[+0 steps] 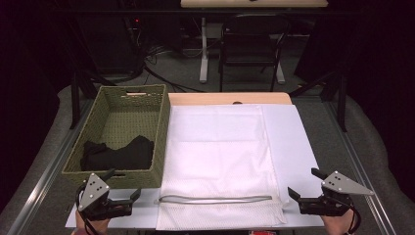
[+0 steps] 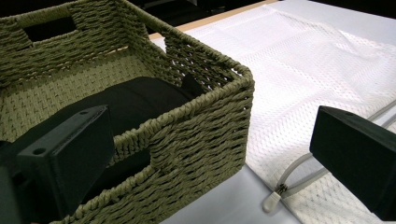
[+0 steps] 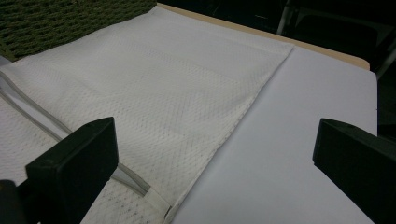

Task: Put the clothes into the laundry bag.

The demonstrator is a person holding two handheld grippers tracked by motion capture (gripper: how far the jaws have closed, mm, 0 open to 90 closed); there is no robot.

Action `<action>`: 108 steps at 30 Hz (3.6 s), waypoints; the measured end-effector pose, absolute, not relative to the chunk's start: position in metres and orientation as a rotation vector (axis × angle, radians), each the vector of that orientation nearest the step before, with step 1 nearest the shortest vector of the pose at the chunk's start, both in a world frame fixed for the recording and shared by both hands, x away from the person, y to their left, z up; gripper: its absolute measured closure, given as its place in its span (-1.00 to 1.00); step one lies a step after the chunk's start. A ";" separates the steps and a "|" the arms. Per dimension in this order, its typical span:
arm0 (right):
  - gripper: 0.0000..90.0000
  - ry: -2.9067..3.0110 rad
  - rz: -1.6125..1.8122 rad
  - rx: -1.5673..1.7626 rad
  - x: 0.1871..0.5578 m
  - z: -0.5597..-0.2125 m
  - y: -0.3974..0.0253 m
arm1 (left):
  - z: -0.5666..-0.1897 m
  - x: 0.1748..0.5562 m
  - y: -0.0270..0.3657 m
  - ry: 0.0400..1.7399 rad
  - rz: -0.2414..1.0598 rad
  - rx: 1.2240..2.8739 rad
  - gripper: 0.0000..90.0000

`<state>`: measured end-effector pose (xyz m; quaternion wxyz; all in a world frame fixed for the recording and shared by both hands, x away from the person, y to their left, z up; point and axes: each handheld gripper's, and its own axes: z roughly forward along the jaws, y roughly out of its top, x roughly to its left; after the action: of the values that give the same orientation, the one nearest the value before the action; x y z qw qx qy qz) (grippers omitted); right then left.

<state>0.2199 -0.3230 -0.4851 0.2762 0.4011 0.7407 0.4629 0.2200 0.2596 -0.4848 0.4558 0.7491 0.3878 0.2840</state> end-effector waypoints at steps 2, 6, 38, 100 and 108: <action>-1.00 1.991 1.244 1.081 0.220 -0.485 -0.323 | -0.485 0.220 0.259 0.959 0.699 1.848 -1.00; -1.00 1.991 1.242 1.089 0.220 -0.485 -0.323 | -0.485 0.221 0.259 0.963 0.694 1.849 -1.00; -1.00 2.180 1.240 1.006 0.234 -0.477 -0.284 | -0.486 0.222 0.258 0.971 0.679 1.864 -1.00; -0.50 2.756 0.893 0.761 0.306 -0.549 -0.139 | -0.485 0.222 0.258 0.962 0.667 1.862 -1.00; -0.14 2.750 0.880 0.740 0.304 -0.549 -0.136 | -0.484 0.222 0.259 0.970 0.667 1.857 -1.00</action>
<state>0.3041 -0.1365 -0.5490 0.0802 0.2474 0.9196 0.2943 0.2217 0.2586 -0.4843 0.4543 0.7524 0.3930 0.2704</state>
